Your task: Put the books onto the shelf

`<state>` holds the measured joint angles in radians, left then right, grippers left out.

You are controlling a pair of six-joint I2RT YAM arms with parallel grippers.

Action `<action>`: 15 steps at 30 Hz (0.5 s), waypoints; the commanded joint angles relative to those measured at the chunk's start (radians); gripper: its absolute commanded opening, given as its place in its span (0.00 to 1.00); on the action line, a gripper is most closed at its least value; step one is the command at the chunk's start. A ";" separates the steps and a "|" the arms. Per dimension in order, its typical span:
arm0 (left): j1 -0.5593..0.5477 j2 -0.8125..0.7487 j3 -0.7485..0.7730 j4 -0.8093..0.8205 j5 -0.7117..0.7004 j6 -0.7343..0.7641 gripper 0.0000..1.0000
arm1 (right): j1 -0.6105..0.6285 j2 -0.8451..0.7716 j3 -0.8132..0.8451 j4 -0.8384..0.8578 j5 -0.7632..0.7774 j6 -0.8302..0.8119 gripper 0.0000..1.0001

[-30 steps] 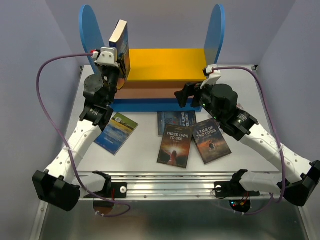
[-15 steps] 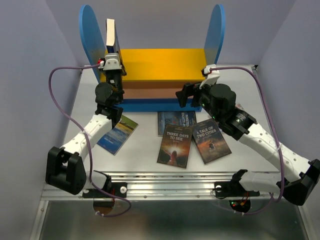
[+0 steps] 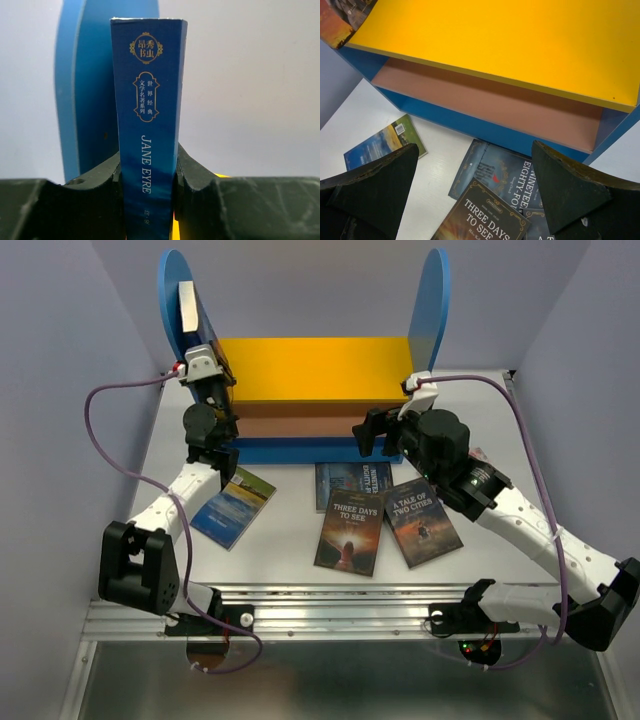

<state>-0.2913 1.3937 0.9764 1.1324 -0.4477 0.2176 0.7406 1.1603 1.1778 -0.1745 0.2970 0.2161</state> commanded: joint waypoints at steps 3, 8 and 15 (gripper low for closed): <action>0.049 -0.010 0.079 0.086 0.018 -0.056 0.00 | 0.000 -0.016 -0.009 0.024 0.031 -0.017 1.00; 0.057 -0.030 0.117 -0.072 0.064 -0.095 0.29 | 0.000 -0.027 -0.013 0.026 0.027 -0.017 1.00; 0.057 -0.076 0.128 -0.177 0.043 -0.135 0.50 | 0.000 -0.027 -0.017 0.024 0.028 -0.021 1.00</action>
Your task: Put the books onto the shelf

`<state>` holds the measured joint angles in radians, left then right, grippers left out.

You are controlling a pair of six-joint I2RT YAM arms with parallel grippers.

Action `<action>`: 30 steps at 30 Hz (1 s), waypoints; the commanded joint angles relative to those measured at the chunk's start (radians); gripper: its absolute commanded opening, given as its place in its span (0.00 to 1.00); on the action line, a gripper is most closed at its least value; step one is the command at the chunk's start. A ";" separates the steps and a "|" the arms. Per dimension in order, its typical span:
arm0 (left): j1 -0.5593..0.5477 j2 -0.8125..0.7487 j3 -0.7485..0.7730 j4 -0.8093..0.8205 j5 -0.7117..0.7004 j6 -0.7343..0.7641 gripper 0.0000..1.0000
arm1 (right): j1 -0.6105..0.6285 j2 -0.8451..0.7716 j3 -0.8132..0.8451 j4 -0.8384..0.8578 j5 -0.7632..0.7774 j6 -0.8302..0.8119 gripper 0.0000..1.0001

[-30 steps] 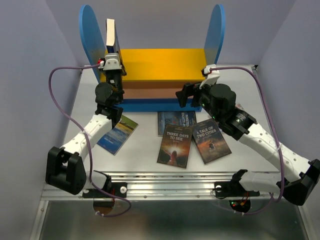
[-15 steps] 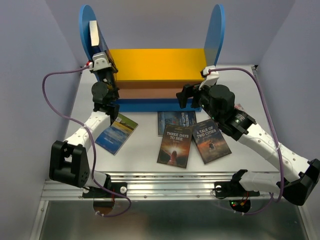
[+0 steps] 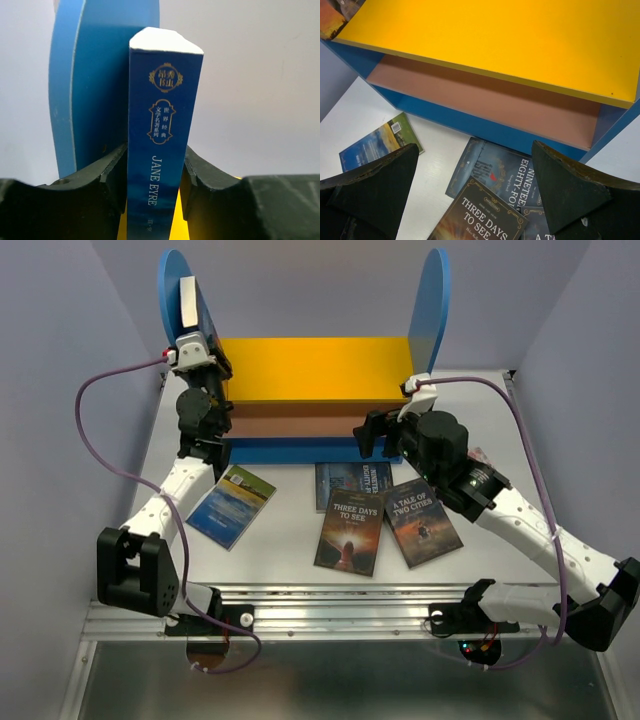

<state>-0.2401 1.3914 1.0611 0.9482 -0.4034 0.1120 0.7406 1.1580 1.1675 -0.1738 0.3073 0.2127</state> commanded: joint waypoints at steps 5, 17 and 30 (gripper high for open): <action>0.005 -0.080 0.033 -0.014 -0.038 -0.025 0.56 | 0.000 -0.024 -0.003 0.023 0.007 -0.012 1.00; 0.005 -0.127 0.056 -0.181 -0.071 -0.057 0.78 | 0.000 -0.026 -0.008 0.023 -0.014 0.002 1.00; 0.007 -0.281 0.013 -0.350 -0.083 -0.202 0.94 | 0.000 -0.024 -0.006 0.022 -0.042 0.016 1.00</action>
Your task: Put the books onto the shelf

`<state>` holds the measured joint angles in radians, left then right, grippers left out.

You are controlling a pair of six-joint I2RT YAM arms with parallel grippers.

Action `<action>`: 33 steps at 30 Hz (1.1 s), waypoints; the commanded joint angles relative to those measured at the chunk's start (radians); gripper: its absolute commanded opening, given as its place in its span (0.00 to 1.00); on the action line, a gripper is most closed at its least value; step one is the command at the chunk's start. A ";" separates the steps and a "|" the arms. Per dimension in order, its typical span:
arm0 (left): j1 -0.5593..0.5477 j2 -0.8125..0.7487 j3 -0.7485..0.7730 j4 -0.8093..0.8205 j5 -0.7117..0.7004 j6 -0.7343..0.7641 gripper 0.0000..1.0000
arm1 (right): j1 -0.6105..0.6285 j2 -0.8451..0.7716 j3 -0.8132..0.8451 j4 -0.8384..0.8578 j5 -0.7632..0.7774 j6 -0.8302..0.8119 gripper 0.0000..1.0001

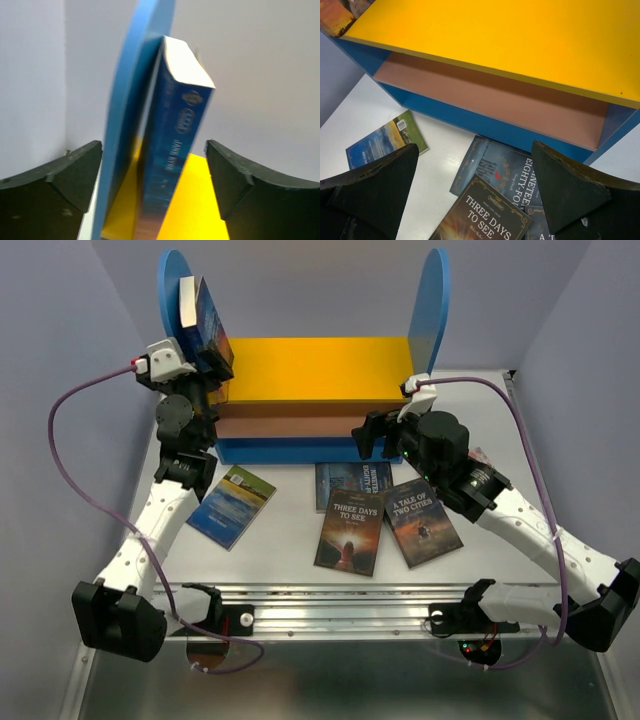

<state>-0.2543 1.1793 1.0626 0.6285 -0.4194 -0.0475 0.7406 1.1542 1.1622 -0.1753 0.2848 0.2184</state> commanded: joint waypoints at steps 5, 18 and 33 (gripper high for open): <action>0.020 -0.132 0.026 -0.173 -0.030 -0.115 0.99 | 0.000 -0.027 -0.001 0.013 -0.035 0.024 1.00; 0.018 -0.204 0.103 -0.622 0.183 -0.262 0.99 | 0.000 -0.047 -0.009 0.008 -0.056 0.030 1.00; -0.132 -0.104 0.178 -0.658 0.251 -0.368 0.00 | 0.000 -0.050 -0.012 0.007 -0.062 0.035 1.00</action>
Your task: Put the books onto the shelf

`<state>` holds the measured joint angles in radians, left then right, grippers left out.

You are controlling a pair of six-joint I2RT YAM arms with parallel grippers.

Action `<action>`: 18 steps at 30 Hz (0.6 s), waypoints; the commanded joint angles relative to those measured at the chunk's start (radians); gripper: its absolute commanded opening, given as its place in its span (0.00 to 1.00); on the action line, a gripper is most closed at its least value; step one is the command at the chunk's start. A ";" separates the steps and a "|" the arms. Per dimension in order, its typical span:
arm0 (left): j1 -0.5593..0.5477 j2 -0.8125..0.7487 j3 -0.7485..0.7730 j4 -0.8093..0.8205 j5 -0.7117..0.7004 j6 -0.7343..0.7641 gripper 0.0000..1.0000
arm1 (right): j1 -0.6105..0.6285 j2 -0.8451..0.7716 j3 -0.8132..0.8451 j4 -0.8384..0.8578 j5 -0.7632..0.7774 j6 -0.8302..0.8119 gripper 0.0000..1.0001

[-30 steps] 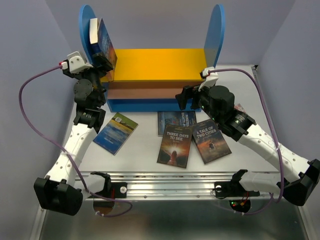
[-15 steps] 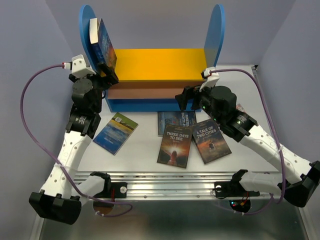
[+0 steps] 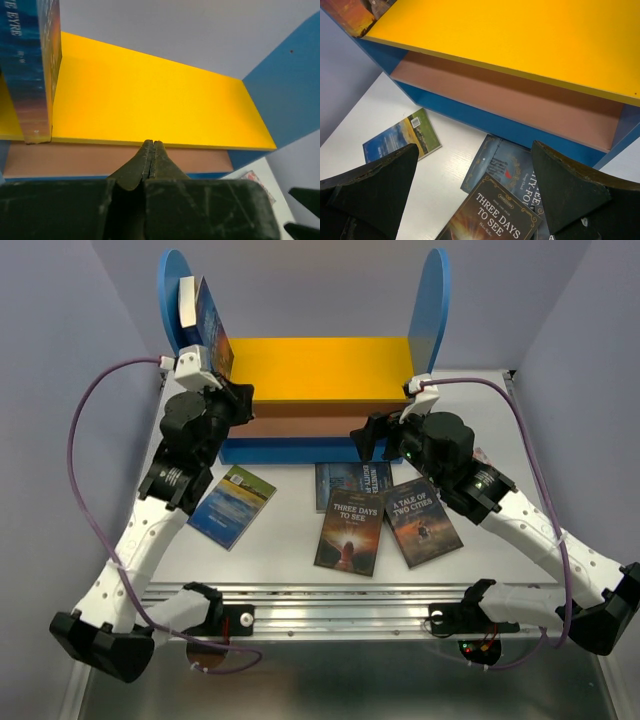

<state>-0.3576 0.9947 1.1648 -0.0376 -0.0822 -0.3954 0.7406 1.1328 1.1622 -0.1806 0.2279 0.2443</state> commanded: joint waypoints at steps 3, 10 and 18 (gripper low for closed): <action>-0.038 0.163 0.150 -0.027 -0.233 -0.025 0.00 | 0.000 -0.031 -0.013 0.012 0.002 0.009 1.00; -0.043 0.353 0.285 -0.071 -0.542 -0.054 0.00 | 0.000 -0.024 -0.010 0.012 0.007 0.006 1.00; -0.030 0.539 0.466 -0.082 -0.633 0.023 0.00 | 0.000 -0.028 -0.012 0.012 0.021 0.001 1.00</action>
<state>-0.3969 1.5051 1.5284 -0.1387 -0.6262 -0.4187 0.7406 1.1316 1.1606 -0.1810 0.2291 0.2504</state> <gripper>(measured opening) 0.023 0.998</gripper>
